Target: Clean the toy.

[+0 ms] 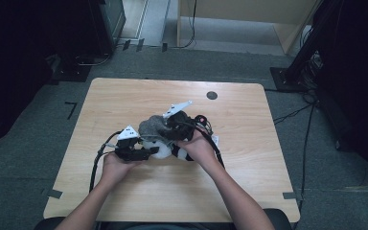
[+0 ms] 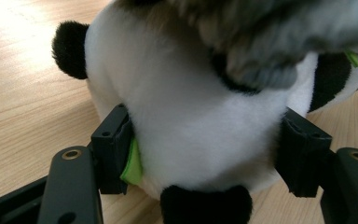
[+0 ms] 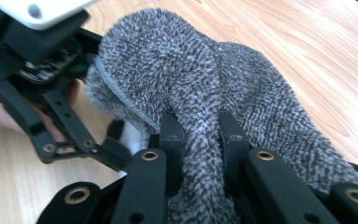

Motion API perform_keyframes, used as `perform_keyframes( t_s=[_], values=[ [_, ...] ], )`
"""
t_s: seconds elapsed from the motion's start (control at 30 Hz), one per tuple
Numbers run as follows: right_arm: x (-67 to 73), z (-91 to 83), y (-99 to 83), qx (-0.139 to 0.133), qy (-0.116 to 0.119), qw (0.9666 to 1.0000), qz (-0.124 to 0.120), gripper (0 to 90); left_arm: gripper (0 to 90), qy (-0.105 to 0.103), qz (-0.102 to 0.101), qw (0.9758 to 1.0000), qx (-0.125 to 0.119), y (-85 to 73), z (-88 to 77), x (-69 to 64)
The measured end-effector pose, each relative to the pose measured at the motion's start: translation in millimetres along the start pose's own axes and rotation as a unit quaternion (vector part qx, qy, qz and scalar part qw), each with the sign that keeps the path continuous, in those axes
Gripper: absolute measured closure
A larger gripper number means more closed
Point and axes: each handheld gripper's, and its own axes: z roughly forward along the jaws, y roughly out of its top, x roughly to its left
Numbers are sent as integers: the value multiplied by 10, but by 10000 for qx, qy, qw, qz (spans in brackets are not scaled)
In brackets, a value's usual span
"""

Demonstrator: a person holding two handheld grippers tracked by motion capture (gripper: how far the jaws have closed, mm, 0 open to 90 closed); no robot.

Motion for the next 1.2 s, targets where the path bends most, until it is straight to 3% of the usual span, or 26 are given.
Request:
perform_keyframes(
  t_s=[0.13, 0.27, 0.5, 0.93, 1.03, 1.2],
  values=[
    [-77, 4, -30, 8, -32, 9999, 133, 775, 344, 71, 0, 10000, 26, 4, 10, -10],
    [-176, -16, -65, 9, -263, 9994, 204, 774, 352, 70, -28, 10000, 58, 14, 12, -3],
    [-456, -69, -184, -15, -421, 9970, 642, 775, 353, 66, 0, 10000, 66, 22, 13, -8],
    [-477, -259, -155, -153, -933, 9940, 556, 776, 349, 26, 4, 10000, 13, 9, 11, 2],
    [-449, -352, -115, -322, -807, 9941, 648, 779, 346, 15, 16, 10000, 6, 2, 7, 5],
    [-259, -419, 2, -573, -591, 9956, 440, 779, 337, 11, 29, 10000, -39, -3, 6, 2]
  ],
)
